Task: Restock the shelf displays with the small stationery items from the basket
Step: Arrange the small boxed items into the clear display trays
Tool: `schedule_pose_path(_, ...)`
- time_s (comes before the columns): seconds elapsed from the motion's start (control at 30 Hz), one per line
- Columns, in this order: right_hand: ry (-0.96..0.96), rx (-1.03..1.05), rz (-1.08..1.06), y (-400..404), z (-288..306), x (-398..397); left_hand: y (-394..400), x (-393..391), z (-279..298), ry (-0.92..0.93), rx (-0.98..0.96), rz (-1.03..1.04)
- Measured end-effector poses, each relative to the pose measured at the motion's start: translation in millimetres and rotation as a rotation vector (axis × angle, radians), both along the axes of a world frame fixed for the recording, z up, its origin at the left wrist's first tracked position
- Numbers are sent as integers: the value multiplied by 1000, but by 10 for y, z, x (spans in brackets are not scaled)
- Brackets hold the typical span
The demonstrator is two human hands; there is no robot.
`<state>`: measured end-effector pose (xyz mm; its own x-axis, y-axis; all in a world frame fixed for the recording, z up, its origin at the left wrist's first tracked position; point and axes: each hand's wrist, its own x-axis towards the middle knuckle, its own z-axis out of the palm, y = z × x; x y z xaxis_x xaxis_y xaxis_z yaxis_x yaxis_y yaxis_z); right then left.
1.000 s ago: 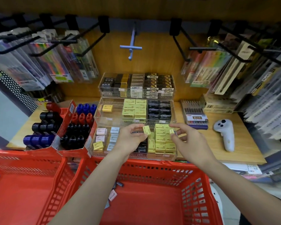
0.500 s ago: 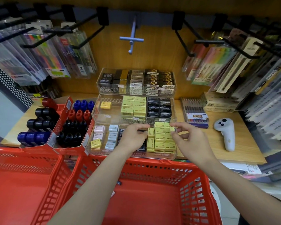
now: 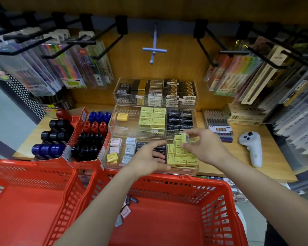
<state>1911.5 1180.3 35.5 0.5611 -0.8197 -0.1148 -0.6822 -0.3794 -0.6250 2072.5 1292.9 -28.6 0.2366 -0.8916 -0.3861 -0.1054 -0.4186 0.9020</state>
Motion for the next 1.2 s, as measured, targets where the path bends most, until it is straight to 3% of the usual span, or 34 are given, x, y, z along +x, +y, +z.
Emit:
schedule_pose_path(0.23,275,-188,284,68,-20,401,-50,-78,-15,26,-128,64)
schedule_pose_path(0.4,455,-292,345,90,-128,455,-47,-41,-8,73,-134,49)
schedule_pose_path(0.53,300,-232,330,114,-135,283,-12,-30,-21,29,-144,52)
schedule_pose_path(0.63,112,-228,208,117,-103,50,-36,-25,5,-57,-161,118)
schedule_pose_path(0.73,41,-217,65,64,-130,-167,-109,-36,29,-91,-164,186)
schedule_pose_path(1.0,-197,-178,-190,3,-93,-283,-232,-114,3,34,-153,276)
schedule_pose_path(1.2,-310,-15,-235,-4,-31,-153,-166,-103,-3,131,-234,351)
